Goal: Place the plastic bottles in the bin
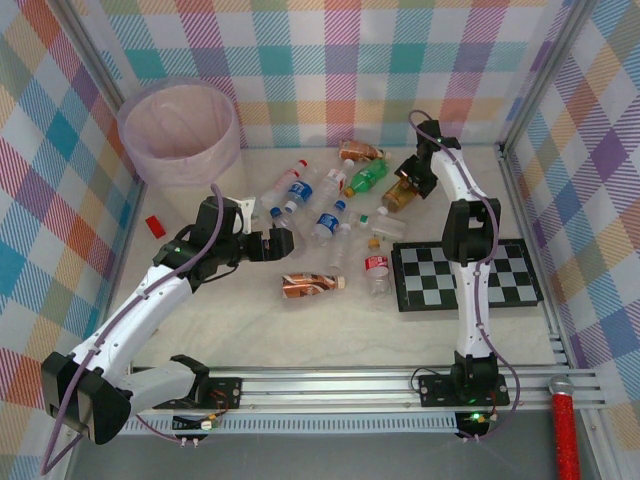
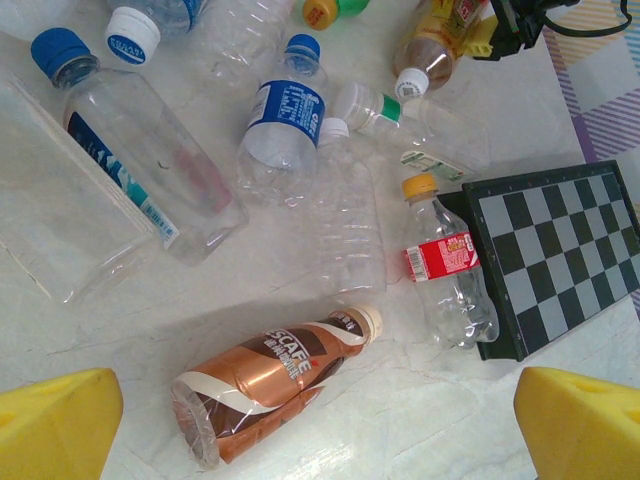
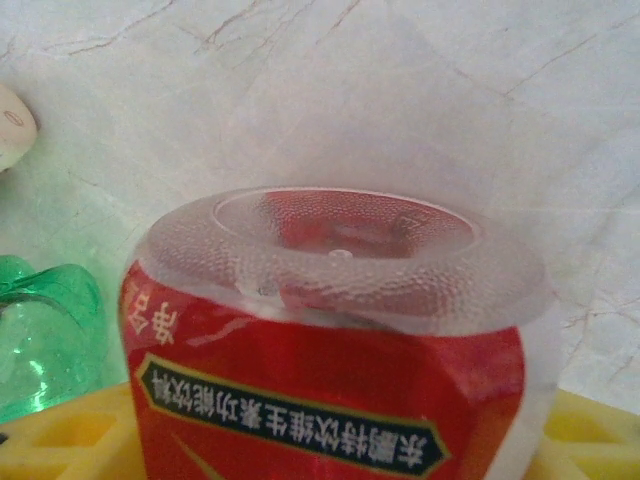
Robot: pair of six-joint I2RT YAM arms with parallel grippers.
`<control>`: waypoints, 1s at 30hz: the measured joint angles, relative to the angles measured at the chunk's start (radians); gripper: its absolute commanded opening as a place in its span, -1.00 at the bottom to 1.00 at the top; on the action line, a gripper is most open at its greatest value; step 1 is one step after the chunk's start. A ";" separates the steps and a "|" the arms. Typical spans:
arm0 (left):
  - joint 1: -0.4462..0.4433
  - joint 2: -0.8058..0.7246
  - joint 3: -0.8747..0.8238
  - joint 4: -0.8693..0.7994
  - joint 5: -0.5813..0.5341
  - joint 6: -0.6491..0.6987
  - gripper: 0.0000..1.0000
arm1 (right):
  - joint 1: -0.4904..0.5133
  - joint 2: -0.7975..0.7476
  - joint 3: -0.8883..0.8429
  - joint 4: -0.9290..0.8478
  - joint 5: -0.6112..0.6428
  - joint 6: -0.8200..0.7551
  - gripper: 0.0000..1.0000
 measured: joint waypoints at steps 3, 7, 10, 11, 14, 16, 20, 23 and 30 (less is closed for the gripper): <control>0.000 0.000 0.000 0.004 0.016 -0.004 1.00 | -0.007 -0.038 -0.038 0.002 0.007 -0.020 0.20; 0.000 0.012 0.000 0.031 0.073 -0.023 0.99 | -0.013 -0.174 -0.171 0.032 0.011 -0.062 0.19; -0.004 0.027 0.000 0.086 0.122 -0.049 0.99 | -0.014 -0.309 -0.261 0.059 -0.003 -0.101 0.19; -0.008 0.029 0.000 0.112 0.131 -0.060 0.99 | -0.014 -0.355 -0.287 0.065 -0.012 -0.115 0.19; -0.024 0.030 0.000 0.203 0.160 -0.091 0.99 | -0.006 -0.510 -0.395 0.103 -0.052 -0.158 0.19; -0.045 0.036 0.002 0.253 0.173 -0.108 0.99 | 0.009 -0.601 -0.463 0.120 -0.084 -0.182 0.13; -0.115 0.093 0.037 0.303 0.197 -0.112 1.00 | 0.093 -0.754 -0.595 0.142 -0.149 -0.223 0.12; -0.164 0.140 0.063 0.323 0.205 -0.108 0.99 | 0.175 -0.821 -0.671 0.159 -0.206 -0.230 0.13; -0.225 0.205 0.079 0.369 0.206 -0.098 0.99 | 0.290 -0.920 -0.858 0.234 -0.343 -0.187 0.17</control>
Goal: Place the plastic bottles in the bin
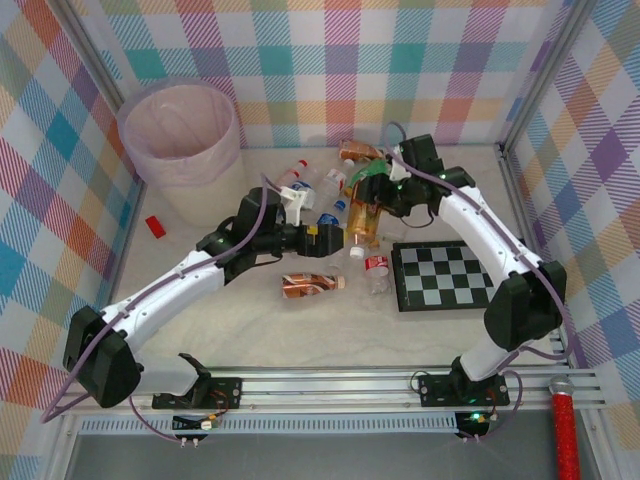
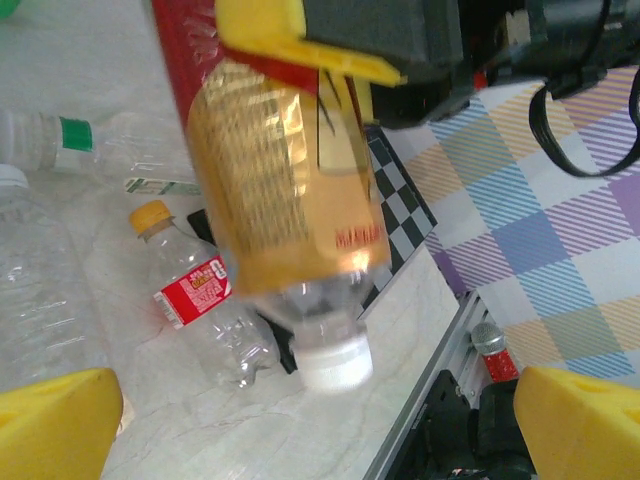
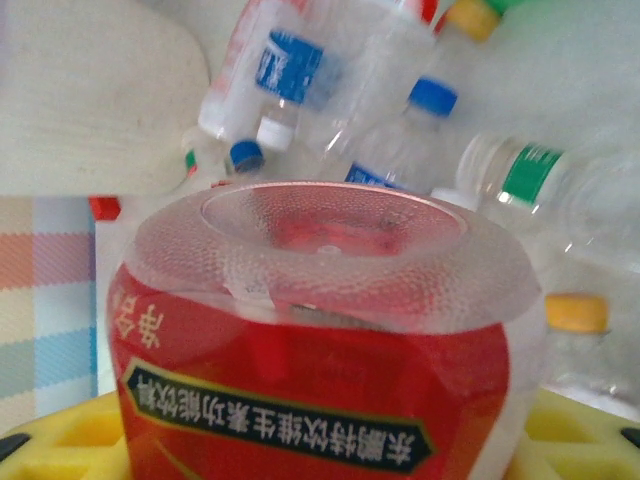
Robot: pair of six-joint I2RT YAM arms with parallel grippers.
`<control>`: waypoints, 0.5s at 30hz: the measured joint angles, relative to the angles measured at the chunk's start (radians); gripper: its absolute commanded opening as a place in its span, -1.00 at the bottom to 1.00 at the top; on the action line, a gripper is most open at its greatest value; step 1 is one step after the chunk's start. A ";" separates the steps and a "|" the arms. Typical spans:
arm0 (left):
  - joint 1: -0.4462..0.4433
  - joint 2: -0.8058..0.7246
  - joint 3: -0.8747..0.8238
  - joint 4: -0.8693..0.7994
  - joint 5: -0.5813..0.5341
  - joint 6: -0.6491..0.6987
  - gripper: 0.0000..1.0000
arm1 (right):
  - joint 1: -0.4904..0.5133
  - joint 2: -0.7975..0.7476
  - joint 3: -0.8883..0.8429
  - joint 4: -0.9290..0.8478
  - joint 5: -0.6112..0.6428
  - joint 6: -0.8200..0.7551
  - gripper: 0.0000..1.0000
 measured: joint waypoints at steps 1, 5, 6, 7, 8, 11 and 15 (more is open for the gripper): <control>-0.003 0.010 0.003 0.002 -0.005 0.003 1.00 | 0.014 -0.008 -0.014 0.006 -0.009 0.011 0.17; -0.008 0.047 0.016 0.005 -0.028 0.006 1.00 | 0.055 -0.034 -0.047 0.034 -0.031 0.037 0.17; -0.010 0.058 0.020 0.008 -0.035 0.006 1.00 | 0.066 -0.040 -0.054 0.045 -0.036 0.045 0.17; -0.014 0.071 0.024 0.009 -0.042 0.006 1.00 | 0.077 -0.046 -0.060 0.054 -0.039 0.052 0.17; -0.019 0.080 0.026 0.009 -0.044 0.006 0.99 | 0.087 -0.050 -0.064 0.063 -0.043 0.059 0.17; -0.033 0.111 0.030 0.025 -0.049 0.005 0.99 | 0.117 -0.058 -0.074 0.087 -0.053 0.077 0.18; -0.044 0.121 0.030 0.079 -0.052 -0.011 0.78 | 0.145 -0.058 -0.077 0.117 -0.050 0.093 0.19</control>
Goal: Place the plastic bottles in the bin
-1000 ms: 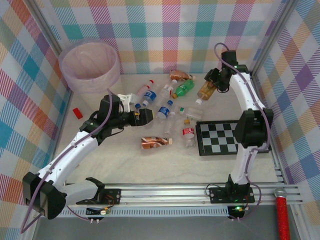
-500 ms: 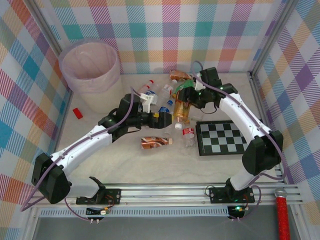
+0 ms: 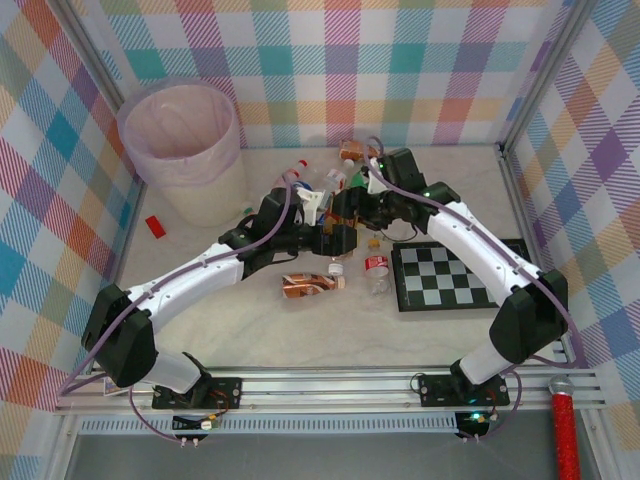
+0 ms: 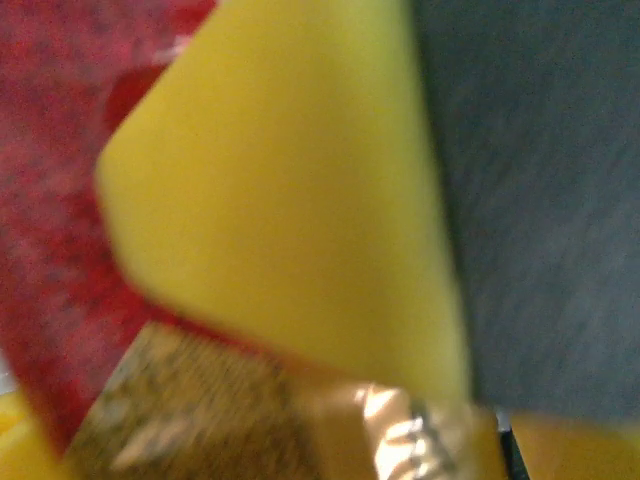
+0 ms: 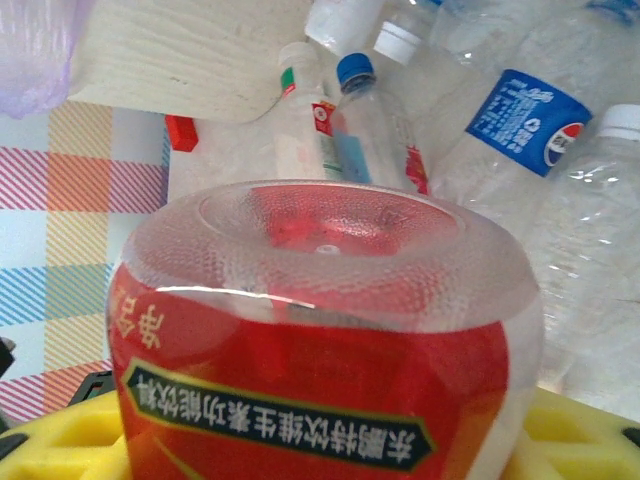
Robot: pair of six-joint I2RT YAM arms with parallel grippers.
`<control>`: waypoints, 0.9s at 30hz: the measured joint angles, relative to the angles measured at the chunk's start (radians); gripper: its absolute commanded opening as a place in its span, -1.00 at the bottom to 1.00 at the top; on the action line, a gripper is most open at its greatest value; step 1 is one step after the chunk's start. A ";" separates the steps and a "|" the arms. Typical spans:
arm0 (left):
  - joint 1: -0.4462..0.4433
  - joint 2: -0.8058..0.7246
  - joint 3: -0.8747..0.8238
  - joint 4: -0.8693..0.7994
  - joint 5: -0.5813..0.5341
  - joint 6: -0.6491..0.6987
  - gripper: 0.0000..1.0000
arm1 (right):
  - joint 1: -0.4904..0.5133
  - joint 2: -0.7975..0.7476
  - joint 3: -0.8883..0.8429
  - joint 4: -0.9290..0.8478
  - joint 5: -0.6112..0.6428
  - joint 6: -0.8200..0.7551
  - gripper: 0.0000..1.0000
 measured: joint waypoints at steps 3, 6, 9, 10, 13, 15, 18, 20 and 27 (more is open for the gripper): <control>0.000 0.005 0.000 0.005 -0.014 -0.007 0.61 | 0.001 -0.003 0.000 0.003 0.005 0.004 0.20; 0.000 0.008 0.000 0.005 -0.018 -0.016 0.43 | 0.002 -0.006 -0.002 0.006 0.013 0.006 0.21; 0.000 0.008 0.000 0.005 -0.019 -0.026 0.31 | 0.003 -0.010 -0.002 0.010 0.018 0.006 0.30; 0.000 0.008 0.000 0.005 -0.019 -0.026 0.29 | 0.003 -0.010 -0.002 0.011 0.018 0.007 0.35; 0.000 0.008 0.000 0.009 -0.021 -0.026 0.27 | 0.003 -0.011 -0.002 0.014 0.023 0.005 0.59; -0.001 0.008 0.000 0.017 -0.021 -0.025 0.27 | 0.003 -0.011 -0.002 0.014 0.029 0.004 0.70; -0.001 0.008 0.000 0.021 -0.023 -0.025 0.26 | 0.003 -0.015 -0.002 0.008 0.048 0.001 0.83; -0.002 0.008 0.000 0.019 -0.026 -0.024 0.26 | 0.002 -0.027 -0.002 -0.007 0.068 -0.002 0.92; -0.002 0.008 0.002 0.000 -0.040 -0.002 0.25 | -0.048 -0.165 -0.002 -0.050 0.115 -0.018 0.98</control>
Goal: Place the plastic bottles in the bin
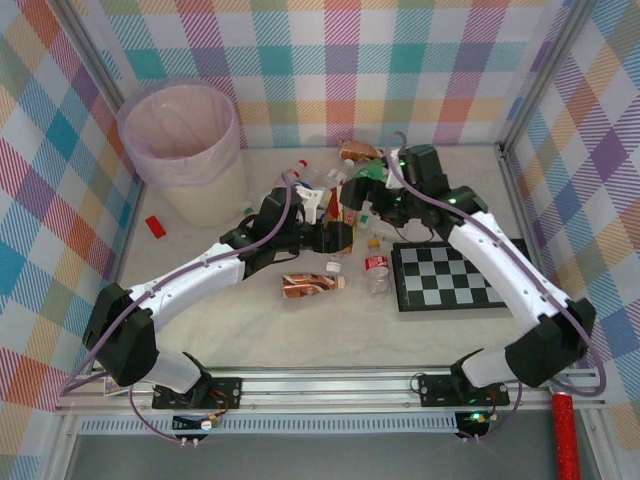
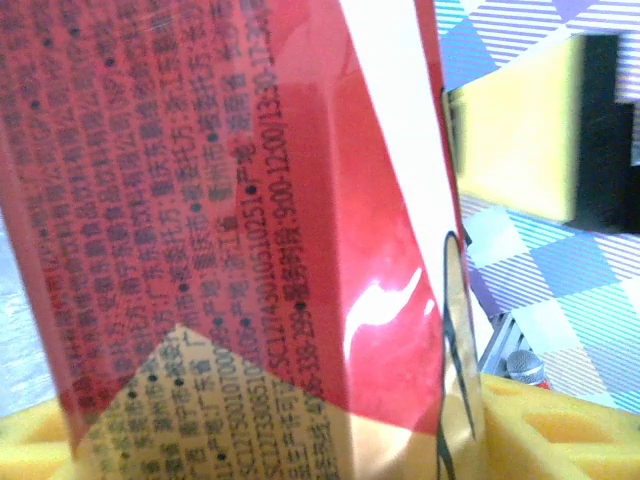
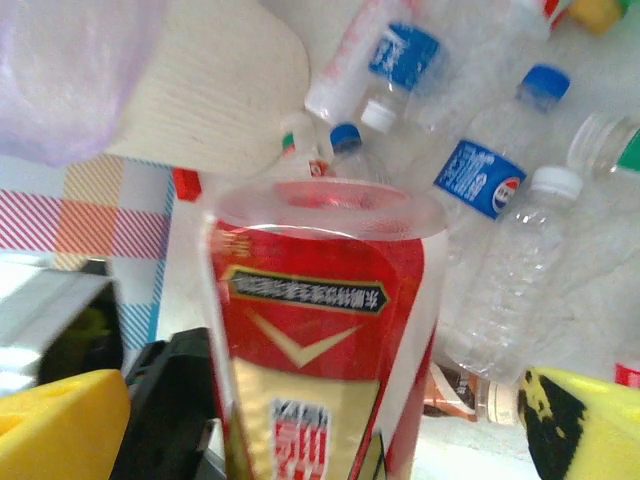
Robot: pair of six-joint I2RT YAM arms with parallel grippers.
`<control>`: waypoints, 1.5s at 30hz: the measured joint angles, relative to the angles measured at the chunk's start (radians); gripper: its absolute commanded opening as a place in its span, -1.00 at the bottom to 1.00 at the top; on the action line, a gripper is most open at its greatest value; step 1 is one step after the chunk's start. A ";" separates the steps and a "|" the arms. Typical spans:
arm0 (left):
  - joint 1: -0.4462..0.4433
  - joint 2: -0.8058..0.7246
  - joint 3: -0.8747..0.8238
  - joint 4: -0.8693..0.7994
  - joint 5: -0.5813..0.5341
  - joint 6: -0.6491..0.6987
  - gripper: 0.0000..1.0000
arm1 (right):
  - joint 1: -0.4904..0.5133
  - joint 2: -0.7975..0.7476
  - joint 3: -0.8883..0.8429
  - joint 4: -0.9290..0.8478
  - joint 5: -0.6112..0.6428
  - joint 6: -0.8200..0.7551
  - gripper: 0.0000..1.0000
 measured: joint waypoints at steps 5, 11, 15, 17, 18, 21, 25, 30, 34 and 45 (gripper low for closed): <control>0.015 0.000 0.056 -0.098 -0.017 0.055 0.24 | -0.045 -0.105 -0.008 -0.021 0.059 -0.043 0.98; 0.064 -0.002 0.325 -0.338 -0.100 0.227 0.22 | -0.046 -0.195 -0.153 -0.059 0.137 -0.121 0.98; 0.164 -0.010 0.490 -0.433 -0.135 0.307 0.19 | -0.046 -0.204 -0.262 -0.095 0.170 -0.146 0.98; 0.229 -0.016 0.535 -0.459 -0.146 0.328 0.15 | -0.046 -0.215 -0.316 -0.106 0.177 -0.155 0.98; 0.266 -0.018 0.551 -0.467 -0.144 0.335 0.14 | -0.046 -0.225 -0.349 -0.105 0.176 -0.159 0.98; 0.371 -0.018 0.566 -0.472 -0.147 0.341 0.14 | -0.045 -0.260 -0.435 -0.086 0.157 -0.161 0.98; 0.497 -0.011 0.566 -0.463 -0.136 0.320 0.16 | -0.045 -0.297 -0.512 -0.043 0.121 -0.153 0.98; 0.641 0.091 0.664 -0.441 -0.033 0.256 0.13 | -0.044 -0.298 -0.522 -0.014 0.093 -0.145 0.98; 0.727 0.204 0.756 -0.424 -0.010 0.208 0.07 | -0.044 -0.307 -0.551 0.011 0.074 -0.137 0.99; 0.773 0.436 1.012 -0.504 -0.092 0.173 0.07 | -0.037 -0.330 -0.637 0.022 0.064 -0.130 1.00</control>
